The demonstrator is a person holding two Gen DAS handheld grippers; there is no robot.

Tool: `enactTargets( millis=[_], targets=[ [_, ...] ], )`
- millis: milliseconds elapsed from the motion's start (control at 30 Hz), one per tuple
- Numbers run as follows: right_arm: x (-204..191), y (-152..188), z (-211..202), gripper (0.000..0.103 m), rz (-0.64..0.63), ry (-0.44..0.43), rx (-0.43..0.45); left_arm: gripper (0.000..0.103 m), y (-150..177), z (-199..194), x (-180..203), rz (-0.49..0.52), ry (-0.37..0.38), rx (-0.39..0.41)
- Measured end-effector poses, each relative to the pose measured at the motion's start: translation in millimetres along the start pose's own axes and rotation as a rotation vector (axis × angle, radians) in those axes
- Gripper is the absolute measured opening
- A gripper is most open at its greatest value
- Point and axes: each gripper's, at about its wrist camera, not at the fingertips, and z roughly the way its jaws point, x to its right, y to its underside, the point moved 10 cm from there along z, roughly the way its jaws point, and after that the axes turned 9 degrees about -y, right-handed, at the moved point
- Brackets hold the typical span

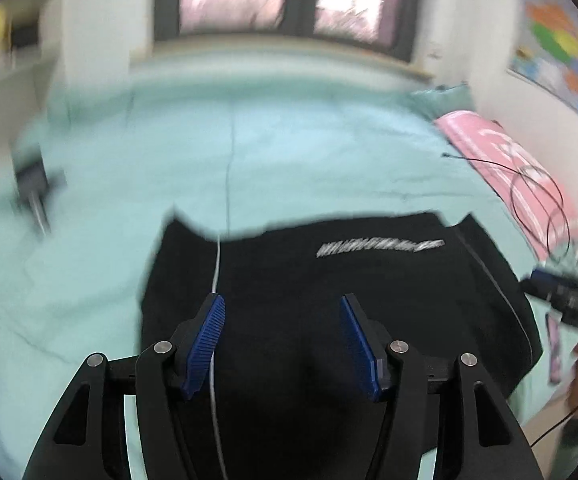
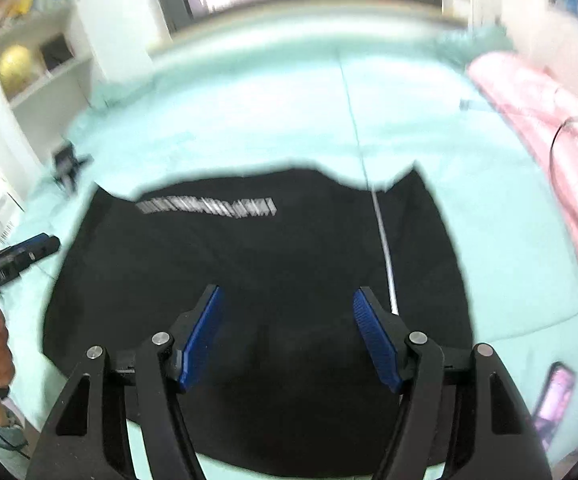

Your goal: Fold large clothes

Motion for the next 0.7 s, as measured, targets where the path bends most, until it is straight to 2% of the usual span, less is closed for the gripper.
enactTargets(
  millis=[33,67,167,300,433,533,700],
  targets=[
    [-27.0,-14.5,-7.9,0.073,-0.013,0.006,0.039,0.076,-9.1,-26.7,8.1,0.042,-0.025,0.063],
    [-34.7,-20.6,-25.5,0.074,-0.031,0.019,0.078,0.080,-15.8,-42.6,15.2,0.067,-0.039,0.101],
    [-51.8,-28.6,-57.9,0.077,-0.061,0.056,0.146,0.082,-22.1,-100.8,30.2,0.094,-0.033,0.230],
    [-72.5,-25.7,-78.8,0.077,-0.065,0.077,0.198,0.082,-22.6,-127.8,36.3,0.037,-0.033,0.266],
    [-84.5,-16.8,-81.8,0.077,-0.099,0.095,0.200,0.082,-14.9,-133.8,15.4,-0.047,-0.140,0.278],
    [-88.8,-9.5,-85.1,0.077,-0.113,0.100,0.204,0.082,-7.1,-132.5,-0.9,-0.103,-0.191,0.279],
    [-91.5,2.2,-73.3,0.077,-0.110,0.080,0.180,0.082,8.5,-126.0,-8.0,-0.147,-0.188,0.239]
  ],
)
